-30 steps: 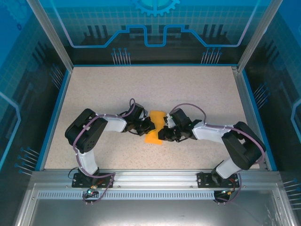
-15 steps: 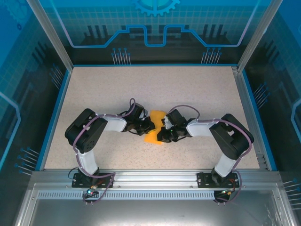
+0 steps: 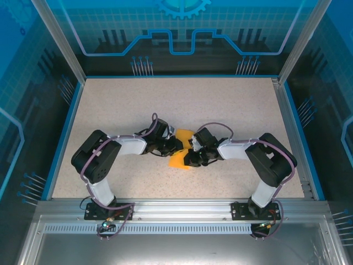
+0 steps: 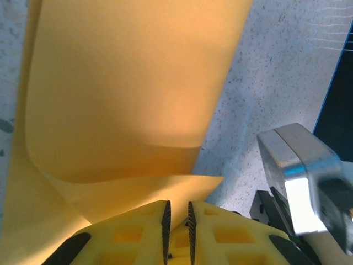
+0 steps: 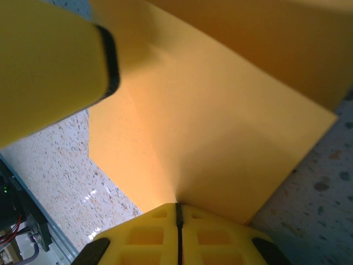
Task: Fold a paper plane with a square sheet of paper (pick it up from the middle)
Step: Fold the triangle a second time at the center of the table.
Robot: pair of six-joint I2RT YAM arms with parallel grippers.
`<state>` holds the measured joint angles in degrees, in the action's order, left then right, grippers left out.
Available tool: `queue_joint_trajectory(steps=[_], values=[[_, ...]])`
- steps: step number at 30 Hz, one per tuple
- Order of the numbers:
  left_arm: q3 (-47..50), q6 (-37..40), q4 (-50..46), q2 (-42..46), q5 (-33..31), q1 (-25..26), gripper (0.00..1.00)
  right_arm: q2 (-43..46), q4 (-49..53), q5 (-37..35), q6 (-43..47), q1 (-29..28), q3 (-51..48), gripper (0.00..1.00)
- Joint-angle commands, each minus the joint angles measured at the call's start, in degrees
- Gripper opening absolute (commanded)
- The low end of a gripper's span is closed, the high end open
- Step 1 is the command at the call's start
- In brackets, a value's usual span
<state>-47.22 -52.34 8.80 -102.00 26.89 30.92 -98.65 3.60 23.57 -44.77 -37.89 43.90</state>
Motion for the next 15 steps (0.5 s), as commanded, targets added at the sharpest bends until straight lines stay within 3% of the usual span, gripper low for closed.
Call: queue_joint_trajectory(steps=[1,6,15], values=[[-1.3,1.2,-1.1,-2.7,-0.3,0.1,0.17,-2.5,5.8,-4.8,1.3,-0.8,-0.9,0.08],[-1.5,1.5,-3.3,-4.9,-3.4,-0.8,0.12,-2.1,6.7,-5.4,1.7,-0.8,-1.1,0.07],[-1.9,2.8,-5.4,-4.1,-4.3,-3.6,0.12,-1.7,8.9,-6.4,2.9,-0.7,-1.0,0.06]])
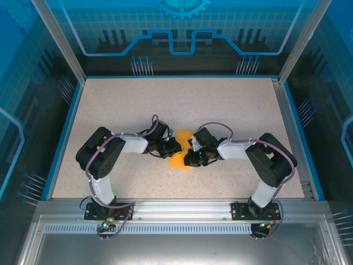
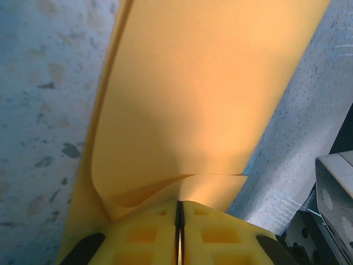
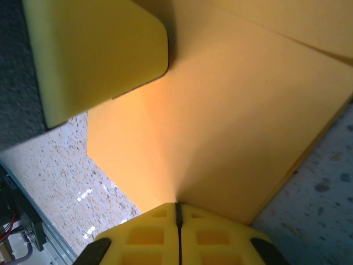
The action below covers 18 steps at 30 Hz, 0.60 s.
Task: Fold a paper plane with a square sheet of paper (pick it up from the middle)
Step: Fold the triangle a second time at the center of the table.
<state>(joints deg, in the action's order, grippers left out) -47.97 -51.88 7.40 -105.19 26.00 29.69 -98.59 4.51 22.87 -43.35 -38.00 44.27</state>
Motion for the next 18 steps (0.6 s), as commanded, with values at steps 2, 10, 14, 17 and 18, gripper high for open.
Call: queue_joint_trajectory(steps=[2,10,14,17,18], values=[[-2.3,2.7,-5.7,-1.1,-3.7,-2.8,0.12,-1.7,8.1,-5.6,1.6,-0.6,-1.5,0.06],[-4.7,3.4,-10.0,-1.9,-5.7,-5.0,0.12,-1.0,8.4,-5.6,1.6,-0.7,-1.6,0.06],[-6.4,4.0,-12.0,-2.2,-5.9,-6.2,0.12,-0.8,8.3,-5.5,1.6,-0.7,-1.8,0.07],[-8.3,5.0,-14.5,-2.1,-6.2,-6.8,0.13,-0.7,8.4,-5.4,1.7,-0.7,-1.8,0.07],[-9.0,5.3,-15.3,-1.9,-6.3,-7.0,0.13,-0.7,8.4,-5.3,1.7,-0.7,-1.7,0.07]])
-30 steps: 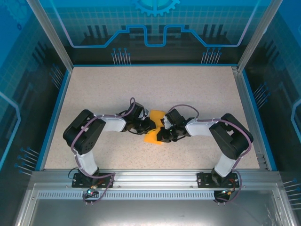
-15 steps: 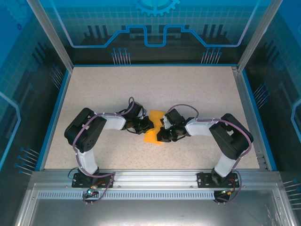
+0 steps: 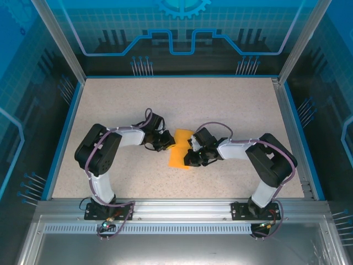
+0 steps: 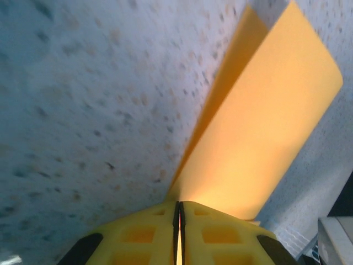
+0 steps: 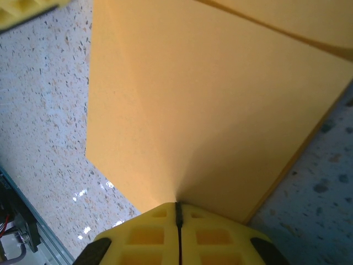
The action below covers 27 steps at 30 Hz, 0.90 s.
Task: Fold a paper plane with a square sheet of paper (pick it up from the middle)
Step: Fold the triangle a second time at the center of the table.
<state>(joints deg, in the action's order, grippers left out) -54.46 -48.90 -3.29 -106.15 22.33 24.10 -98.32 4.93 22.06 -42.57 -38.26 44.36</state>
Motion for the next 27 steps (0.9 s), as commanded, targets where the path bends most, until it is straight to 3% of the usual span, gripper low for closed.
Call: queue_joint_trajectory(steps=[1,5,14,20,27], values=[[-3.2,2.7,-5.4,-0.6,-2.8,-1.6,0.13,-0.9,7.9,-4.4,0.9,-0.4,-1.7,0.07],[-5.2,4.0,-7.7,1.2,-2.9,-1.8,0.14,-0.9,7.5,-4.1,0.8,-0.4,-1.8,0.07],[-1.0,3.3,-3.4,8.9,4.2,1.2,0.15,-0.9,7.1,-3.8,0.6,-0.4,-1.0,0.08],[1.6,3.4,-0.3,6.6,6.5,4.4,0.13,-0.2,6.5,-3.0,0.2,-0.4,-0.4,0.09],[1.2,3.0,0.5,1.4,3.0,4.4,0.1,1.1,4.7,-1.2,-0.8,-0.4,0.7,0.1]])
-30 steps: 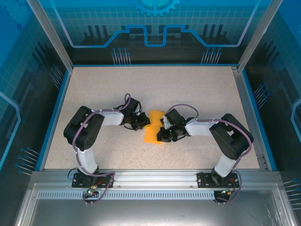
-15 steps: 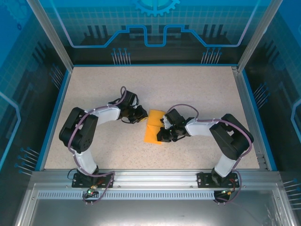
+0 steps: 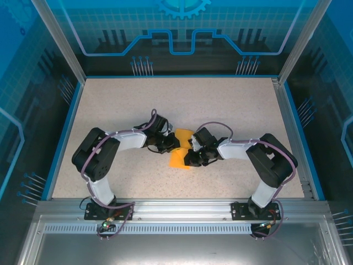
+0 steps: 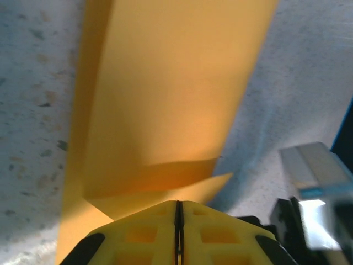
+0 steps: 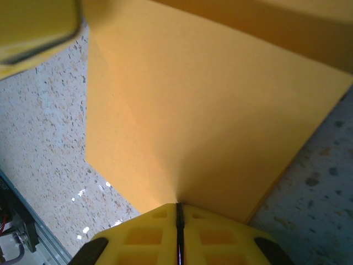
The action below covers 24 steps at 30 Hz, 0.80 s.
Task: Fold a paper plane with a square sheet of paper (pick it up from the middle)
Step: Fold the triangle a second time at the center of the table.
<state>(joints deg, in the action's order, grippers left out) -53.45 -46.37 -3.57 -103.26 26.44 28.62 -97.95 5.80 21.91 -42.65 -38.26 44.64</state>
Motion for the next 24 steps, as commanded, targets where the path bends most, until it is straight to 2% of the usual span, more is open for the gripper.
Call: queue_joint_trajectory(steps=[1,6,15,24], values=[[0.2,0.5,0.8,-1.9,-2.1,-0.1,0.1,1.0,3.4,-0.7,-0.9,-0.4,0.5,0.1],[-0.8,1.2,-2.6,-4.3,-5.3,-0.1,0.09,2.0,1.9,0.7,-2.1,-0.5,2.6,0.11],[0.4,0.6,-1.7,-4.6,-4.6,-0.1,0.08,-3.5,0.7,0.8,-3.3,-1.3,8.8,0.12],[0.2,0.2,-1.5,-4.7,-4.2,-0.1,0.08,-8.4,1.4,-1.9,-2.7,-1.4,9.4,0.12]])
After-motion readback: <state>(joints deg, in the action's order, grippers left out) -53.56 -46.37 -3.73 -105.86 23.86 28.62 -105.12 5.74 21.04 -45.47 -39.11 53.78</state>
